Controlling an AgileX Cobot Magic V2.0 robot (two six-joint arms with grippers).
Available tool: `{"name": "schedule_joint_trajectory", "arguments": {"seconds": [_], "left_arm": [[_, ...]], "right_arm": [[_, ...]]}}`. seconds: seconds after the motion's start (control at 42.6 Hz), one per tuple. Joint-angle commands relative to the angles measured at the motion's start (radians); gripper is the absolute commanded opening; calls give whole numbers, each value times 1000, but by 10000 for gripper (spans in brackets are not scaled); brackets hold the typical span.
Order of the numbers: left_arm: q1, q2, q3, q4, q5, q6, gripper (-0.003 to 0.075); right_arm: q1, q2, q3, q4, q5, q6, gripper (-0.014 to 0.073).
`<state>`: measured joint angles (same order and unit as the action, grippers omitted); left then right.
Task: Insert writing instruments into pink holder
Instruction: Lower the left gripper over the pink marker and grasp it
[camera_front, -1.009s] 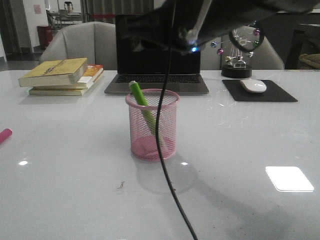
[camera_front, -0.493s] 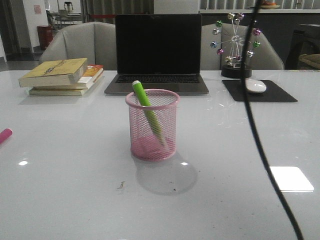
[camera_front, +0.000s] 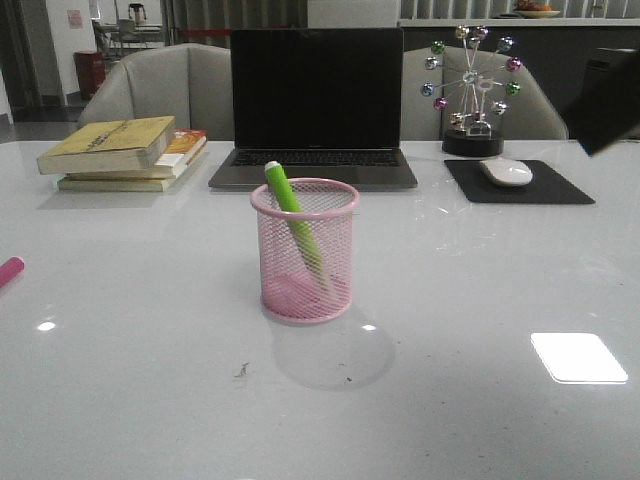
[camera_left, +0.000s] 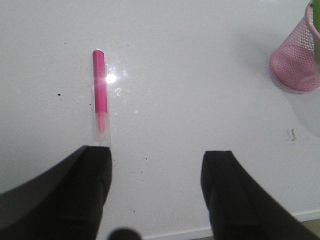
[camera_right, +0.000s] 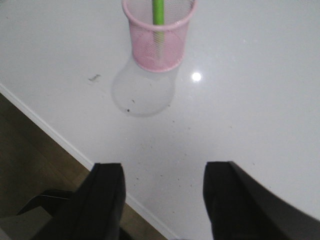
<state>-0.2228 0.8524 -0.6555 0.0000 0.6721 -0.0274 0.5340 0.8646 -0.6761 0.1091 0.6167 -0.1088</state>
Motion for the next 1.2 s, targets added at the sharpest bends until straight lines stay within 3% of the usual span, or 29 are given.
{"name": "schedule_joint_trajectory", "arguments": {"seconds": [0.0, 0.329, 0.54, 0.821, 1.173], "left_arm": [[-7, -2, -29, 0, -73, -1, 453], [-7, 106, -78, 0, -59, -25, 465], [45, 299, -170, 0, -46, -38, 578], [138, 587, -306, 0, -51, -38, 581], [149, 896, -495, 8, -58, -38, 580]], "right_arm": [[-14, -19, -10, -9, -58, 16, 468], [-14, -18, -10, -5, -48, 16, 468], [-14, -18, -10, -5, -48, 16, 468], [-14, -18, -10, -5, -48, 16, 468], [-14, -18, -10, -5, -48, 16, 468]]}}
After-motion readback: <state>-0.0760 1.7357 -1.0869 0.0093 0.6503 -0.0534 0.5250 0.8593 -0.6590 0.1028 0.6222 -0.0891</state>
